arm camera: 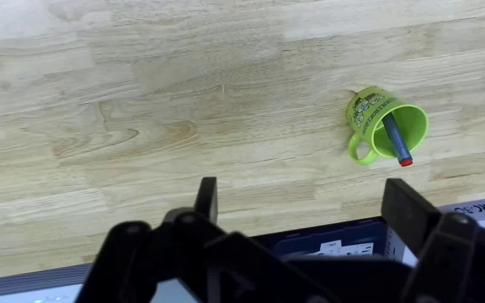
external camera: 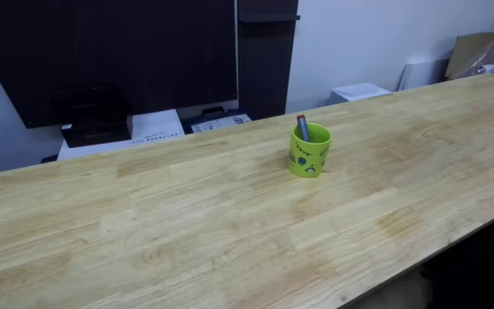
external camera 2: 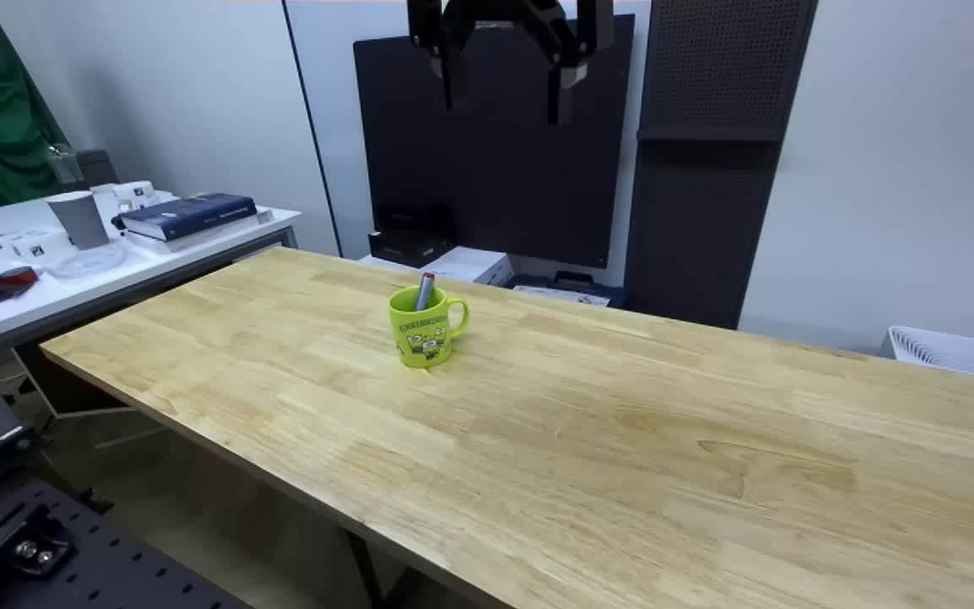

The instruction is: Remove the marker from the mug cup

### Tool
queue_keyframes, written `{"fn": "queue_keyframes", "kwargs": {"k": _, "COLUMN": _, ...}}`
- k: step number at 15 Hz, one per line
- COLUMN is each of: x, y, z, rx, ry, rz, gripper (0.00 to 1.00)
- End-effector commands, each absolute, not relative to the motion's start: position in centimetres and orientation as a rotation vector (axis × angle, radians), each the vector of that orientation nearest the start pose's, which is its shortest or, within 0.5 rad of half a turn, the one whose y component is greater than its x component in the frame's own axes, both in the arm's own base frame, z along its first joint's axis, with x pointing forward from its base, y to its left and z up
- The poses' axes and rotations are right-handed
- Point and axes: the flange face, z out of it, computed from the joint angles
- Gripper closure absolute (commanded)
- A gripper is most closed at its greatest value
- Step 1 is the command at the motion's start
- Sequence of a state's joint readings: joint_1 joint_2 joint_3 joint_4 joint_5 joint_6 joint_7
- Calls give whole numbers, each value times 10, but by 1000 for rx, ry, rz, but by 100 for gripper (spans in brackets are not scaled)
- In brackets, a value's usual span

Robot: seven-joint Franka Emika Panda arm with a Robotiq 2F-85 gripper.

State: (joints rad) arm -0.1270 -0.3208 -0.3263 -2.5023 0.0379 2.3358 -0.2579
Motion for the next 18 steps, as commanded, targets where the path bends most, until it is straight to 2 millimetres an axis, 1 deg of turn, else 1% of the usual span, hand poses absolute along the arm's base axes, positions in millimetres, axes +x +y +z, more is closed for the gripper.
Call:
{"fn": "queue_keyframes", "kwargs": {"k": 1, "x": 400, "y": -195, "z": 407, "rx": -3038, "ry": 323, "rz": -264, "gripper": 0}}
{"fn": "queue_keyframes", "kwargs": {"k": 10, "x": 400, "y": -195, "z": 407, "rx": -3038, "ry": 323, "rz": -264, "gripper": 0}}
{"fn": "queue_keyframes", "kwargs": {"k": 12, "x": 407, "y": -191, "z": 404, "rx": -3053, "ry": 301, "rz": -258, "gripper": 0}}
{"fn": "queue_keyframes", "kwargs": {"k": 13, "x": 413, "y": -185, "z": 399, "rx": -3060, "ry": 286, "rz": -239, "gripper": 0}}
{"fn": "queue_keyframes", "kwargs": {"k": 15, "x": 427, "y": -165, "z": 381, "rx": -3080, "ry": 221, "rz": -173, "gripper": 0}}
{"fn": "queue_keyframes", "kwargs": {"k": 16, "x": 434, "y": -154, "z": 371, "rx": -3089, "ry": 187, "rz": -142, "gripper": 0}}
{"fn": "queue_keyframes", "kwargs": {"k": 18, "x": 452, "y": -127, "z": 344, "rx": -3118, "ry": 104, "rz": -75, "gripper": 0}}
